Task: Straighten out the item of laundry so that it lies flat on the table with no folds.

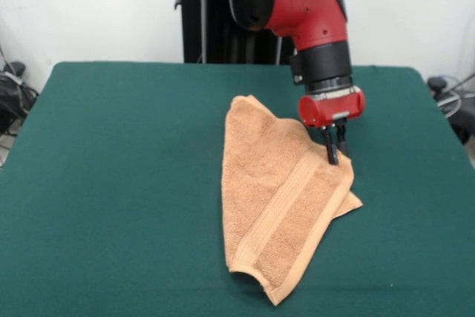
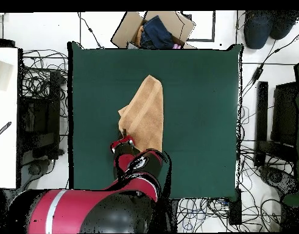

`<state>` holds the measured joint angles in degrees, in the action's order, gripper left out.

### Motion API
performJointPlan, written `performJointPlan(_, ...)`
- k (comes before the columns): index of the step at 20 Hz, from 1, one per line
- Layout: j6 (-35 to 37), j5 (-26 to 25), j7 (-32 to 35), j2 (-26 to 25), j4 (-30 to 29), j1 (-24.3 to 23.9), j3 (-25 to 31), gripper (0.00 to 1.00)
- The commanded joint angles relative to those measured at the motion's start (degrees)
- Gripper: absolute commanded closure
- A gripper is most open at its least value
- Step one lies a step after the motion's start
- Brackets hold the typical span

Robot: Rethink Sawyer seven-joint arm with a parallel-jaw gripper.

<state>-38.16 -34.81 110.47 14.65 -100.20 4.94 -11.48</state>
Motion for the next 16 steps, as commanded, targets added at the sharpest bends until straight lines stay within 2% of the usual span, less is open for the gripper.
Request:
performJointPlan(1,16.8,9.0,4.6,-10.4,9.9,-0.7,2.1,1.0)
performJointPlan(4,18.8,8.7,5.4,-9.8,9.7,-1.9,3.4,1.0)
performJointPlan(5,17.7,9.9,6.3,-9.9,9.3,-1.9,3.3,0.0)
performJointPlan(9,15.4,11.8,6.0,-10.6,9.1,-0.6,1.9,0.0)
performJointPlan(16,16.3,11.0,5.4,-10.1,9.1,-1.4,2.9,0.0)
